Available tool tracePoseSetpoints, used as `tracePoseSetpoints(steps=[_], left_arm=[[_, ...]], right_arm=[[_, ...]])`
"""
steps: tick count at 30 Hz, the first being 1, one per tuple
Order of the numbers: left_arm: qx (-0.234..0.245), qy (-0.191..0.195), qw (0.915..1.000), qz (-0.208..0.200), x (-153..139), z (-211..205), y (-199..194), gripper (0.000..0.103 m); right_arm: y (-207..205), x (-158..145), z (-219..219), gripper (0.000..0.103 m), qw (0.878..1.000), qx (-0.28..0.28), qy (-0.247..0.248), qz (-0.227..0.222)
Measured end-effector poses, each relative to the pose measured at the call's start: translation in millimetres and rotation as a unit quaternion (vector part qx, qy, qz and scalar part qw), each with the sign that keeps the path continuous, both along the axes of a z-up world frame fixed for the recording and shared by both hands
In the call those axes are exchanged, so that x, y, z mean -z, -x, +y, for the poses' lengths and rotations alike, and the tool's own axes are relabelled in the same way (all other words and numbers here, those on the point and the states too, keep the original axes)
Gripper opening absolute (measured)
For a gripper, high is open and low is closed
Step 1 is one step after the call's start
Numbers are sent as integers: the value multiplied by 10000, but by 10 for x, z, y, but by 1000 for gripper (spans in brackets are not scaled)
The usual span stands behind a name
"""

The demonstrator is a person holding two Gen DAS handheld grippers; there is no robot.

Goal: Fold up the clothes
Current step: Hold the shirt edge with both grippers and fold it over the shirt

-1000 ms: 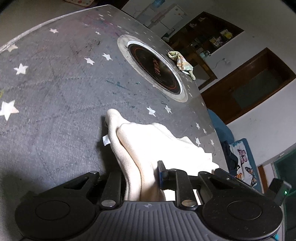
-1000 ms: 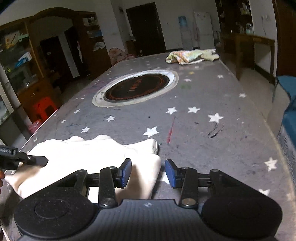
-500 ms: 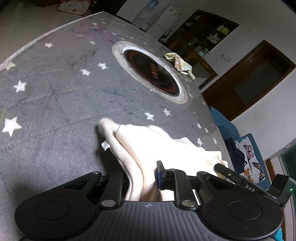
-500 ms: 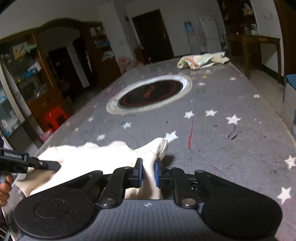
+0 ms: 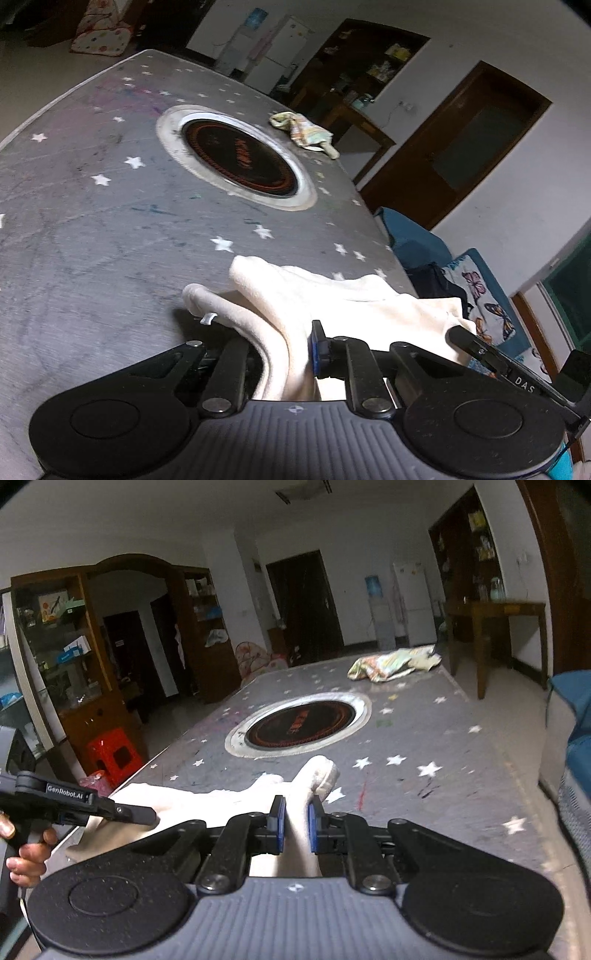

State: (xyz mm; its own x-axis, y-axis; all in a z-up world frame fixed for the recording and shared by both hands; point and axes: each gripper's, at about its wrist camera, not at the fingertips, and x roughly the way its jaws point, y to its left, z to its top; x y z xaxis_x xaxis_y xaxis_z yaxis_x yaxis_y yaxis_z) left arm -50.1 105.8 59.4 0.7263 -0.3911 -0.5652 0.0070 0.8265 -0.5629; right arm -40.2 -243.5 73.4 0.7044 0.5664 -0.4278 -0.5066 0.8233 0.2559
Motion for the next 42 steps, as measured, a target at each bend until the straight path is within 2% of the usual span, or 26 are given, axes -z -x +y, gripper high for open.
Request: tracePoseSetpoints(steps=[13,21,32,42], left_arm=[[489,-46,9985,-242,-122,-405,227,15],[632,-97,9974,-334,-194,-514,233,15],[727,-267,9961,-428,-319,-664,21,15],[659,-450,9957,-462,-417,-741,-358,15]], right_arm=[[582,-97,-350,11,9979,540,112,-353],[716,-99,-449,11,9956,771,250,-459],[583,-224,-472,11,9929,915,426,-633],[184,-343,-470,11,9914,888,545,-796]])
